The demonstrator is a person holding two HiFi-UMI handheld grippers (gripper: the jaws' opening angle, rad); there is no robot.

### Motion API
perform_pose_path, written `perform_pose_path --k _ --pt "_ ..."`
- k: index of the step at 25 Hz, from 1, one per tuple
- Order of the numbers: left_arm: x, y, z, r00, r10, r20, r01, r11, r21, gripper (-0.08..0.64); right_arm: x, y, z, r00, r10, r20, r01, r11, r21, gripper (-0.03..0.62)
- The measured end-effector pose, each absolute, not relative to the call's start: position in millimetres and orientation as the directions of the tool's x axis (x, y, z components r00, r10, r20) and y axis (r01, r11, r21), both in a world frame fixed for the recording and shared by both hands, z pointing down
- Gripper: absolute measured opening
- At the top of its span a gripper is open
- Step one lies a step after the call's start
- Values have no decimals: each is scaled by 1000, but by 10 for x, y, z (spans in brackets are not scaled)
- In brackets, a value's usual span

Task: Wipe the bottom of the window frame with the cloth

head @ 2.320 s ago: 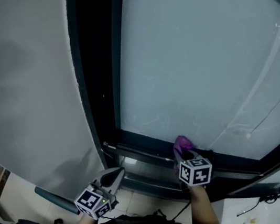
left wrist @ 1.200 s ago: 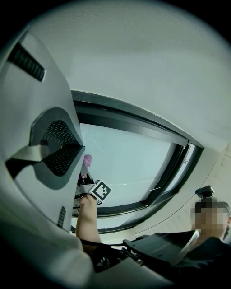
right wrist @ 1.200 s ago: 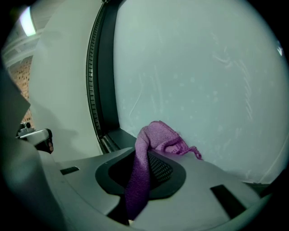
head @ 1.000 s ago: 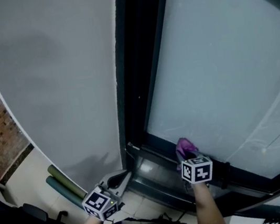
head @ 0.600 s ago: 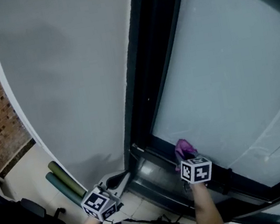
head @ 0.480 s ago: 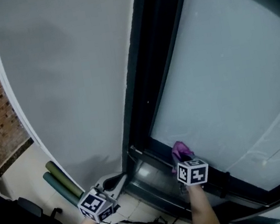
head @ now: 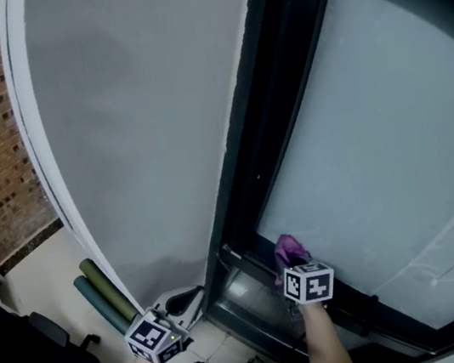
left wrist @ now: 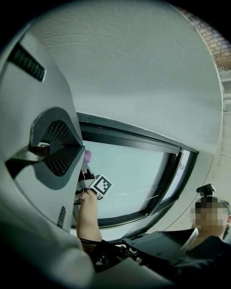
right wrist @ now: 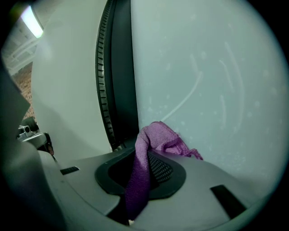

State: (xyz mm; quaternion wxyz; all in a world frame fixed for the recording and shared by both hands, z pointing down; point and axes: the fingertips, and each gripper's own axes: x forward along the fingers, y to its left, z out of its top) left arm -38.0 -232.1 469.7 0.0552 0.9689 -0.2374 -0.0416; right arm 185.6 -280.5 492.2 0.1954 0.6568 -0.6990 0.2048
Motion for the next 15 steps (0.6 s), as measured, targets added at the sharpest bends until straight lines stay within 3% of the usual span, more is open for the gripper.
perform_pose_path --k 15 --pt "-550 -2395 4689 853 -519 -56 -509 -851 127 2 1717 -3091 4922 -114 -825 554 -993 114 -34 75"
